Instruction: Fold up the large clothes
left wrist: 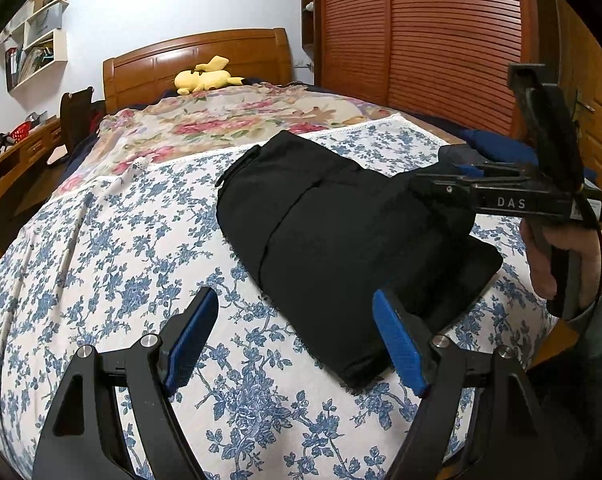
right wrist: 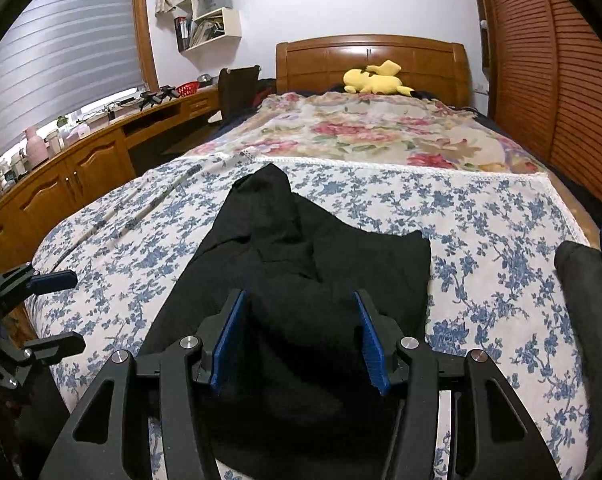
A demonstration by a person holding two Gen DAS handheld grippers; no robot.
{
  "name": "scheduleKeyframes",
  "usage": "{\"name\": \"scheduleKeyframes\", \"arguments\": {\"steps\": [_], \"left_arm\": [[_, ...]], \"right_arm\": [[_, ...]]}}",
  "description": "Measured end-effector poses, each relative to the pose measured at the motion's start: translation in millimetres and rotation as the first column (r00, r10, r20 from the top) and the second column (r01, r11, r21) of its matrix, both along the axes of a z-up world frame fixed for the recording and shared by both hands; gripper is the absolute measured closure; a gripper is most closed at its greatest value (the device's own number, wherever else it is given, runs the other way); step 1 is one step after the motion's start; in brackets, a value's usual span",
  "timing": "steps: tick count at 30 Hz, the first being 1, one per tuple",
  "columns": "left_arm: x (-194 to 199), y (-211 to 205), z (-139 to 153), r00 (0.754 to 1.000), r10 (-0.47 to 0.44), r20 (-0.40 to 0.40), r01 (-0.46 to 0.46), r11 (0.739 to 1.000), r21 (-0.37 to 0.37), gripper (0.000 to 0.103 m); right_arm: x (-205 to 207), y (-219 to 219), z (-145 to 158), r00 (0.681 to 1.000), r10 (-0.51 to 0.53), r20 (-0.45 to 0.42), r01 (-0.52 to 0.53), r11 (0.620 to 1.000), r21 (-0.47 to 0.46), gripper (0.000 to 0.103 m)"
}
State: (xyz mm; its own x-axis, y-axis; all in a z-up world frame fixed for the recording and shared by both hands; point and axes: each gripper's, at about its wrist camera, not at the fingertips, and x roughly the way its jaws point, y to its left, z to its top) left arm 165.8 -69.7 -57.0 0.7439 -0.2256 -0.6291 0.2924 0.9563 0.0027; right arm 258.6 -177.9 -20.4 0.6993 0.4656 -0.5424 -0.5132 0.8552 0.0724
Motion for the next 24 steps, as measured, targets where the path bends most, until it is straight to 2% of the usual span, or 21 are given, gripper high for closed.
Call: {"name": "scheduleKeyframes", "arguments": {"steps": [3,4,5,6,8,14,18,24], "left_arm": [[0,0,0,1.0,0.0,0.0,0.0,1.0,0.001,0.023],[0,0,0,1.0,0.0,0.0,0.0,1.0,0.001,0.023],[0,-1,0,1.0,-0.001,0.0,0.001,1.0,0.001,0.023],[0,-2,0,1.0,-0.001,0.001,0.001,1.0,0.0,0.023],[1,-3,-1,1.0,-0.004,0.001,0.004,1.0,0.0,0.023],[2,-14,-1,1.0,-0.016,0.003,0.016,1.0,-0.002,0.023],[3,-23,0,1.0,-0.028,0.007,0.028,1.0,-0.002,0.023],[4,-34,0,0.999,-0.043,0.014,0.043,0.999,0.004,0.023]], "right_arm": [[0,0,-3,1.0,0.014,-0.008,-0.014,1.0,-0.012,0.048],[-2,1,-3,1.0,0.023,-0.008,-0.023,1.0,-0.017,0.059],[-5,1,-3,1.0,0.03,-0.004,-0.03,0.999,-0.026,0.078],[-7,2,-4,0.999,0.041,-0.004,-0.042,0.998,-0.043,0.086],[-13,1,-6,0.998,0.069,0.001,-0.069,0.995,-0.072,0.093],[-43,-18,8,0.994,0.093,0.063,-0.09,0.995,-0.053,0.097],[-66,-36,20,0.989,0.046,0.143,-0.043,0.999,-0.027,0.098],[-76,-65,18,0.994,-0.016,0.111,0.019,0.999,-0.027,0.098]]}}
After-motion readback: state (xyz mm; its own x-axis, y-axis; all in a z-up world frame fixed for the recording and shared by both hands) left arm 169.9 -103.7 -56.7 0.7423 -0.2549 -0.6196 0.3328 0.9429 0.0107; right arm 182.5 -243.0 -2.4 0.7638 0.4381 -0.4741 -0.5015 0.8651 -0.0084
